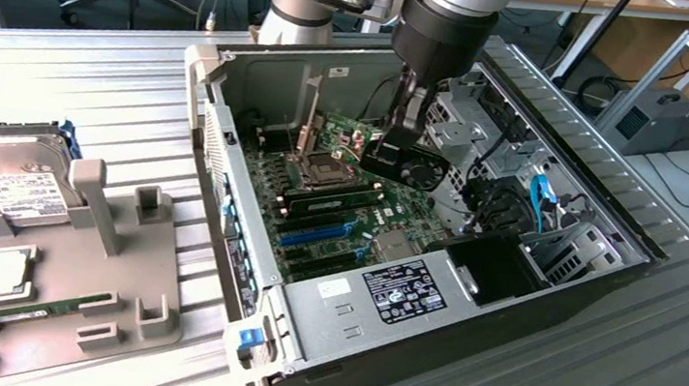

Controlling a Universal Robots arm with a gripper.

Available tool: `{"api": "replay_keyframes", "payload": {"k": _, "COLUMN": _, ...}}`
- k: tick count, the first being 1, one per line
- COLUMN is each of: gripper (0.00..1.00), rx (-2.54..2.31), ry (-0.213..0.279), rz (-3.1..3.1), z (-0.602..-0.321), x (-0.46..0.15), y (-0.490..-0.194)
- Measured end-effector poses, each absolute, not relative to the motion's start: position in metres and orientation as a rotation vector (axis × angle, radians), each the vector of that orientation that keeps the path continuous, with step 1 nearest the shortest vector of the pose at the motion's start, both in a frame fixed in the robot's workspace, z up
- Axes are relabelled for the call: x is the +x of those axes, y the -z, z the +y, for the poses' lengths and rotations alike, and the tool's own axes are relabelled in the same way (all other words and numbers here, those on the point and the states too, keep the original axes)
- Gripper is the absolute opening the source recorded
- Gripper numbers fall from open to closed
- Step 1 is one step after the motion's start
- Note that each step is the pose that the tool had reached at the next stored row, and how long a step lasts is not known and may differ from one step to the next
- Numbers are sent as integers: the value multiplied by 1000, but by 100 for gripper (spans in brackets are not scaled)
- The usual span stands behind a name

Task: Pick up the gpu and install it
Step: 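Insert the gpu into the slot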

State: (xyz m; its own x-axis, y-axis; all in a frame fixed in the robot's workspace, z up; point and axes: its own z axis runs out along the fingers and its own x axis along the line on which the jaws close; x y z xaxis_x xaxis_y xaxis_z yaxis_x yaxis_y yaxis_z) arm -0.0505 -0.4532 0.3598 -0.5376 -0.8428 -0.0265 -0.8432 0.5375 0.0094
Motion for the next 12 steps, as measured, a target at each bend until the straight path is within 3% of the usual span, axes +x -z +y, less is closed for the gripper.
{"api": "replay_keyframes", "payload": {"k": 12, "gripper": 26, "rx": -1525, "ry": -33, "rz": 2725, "z": -453, "x": -50, "y": -360}}
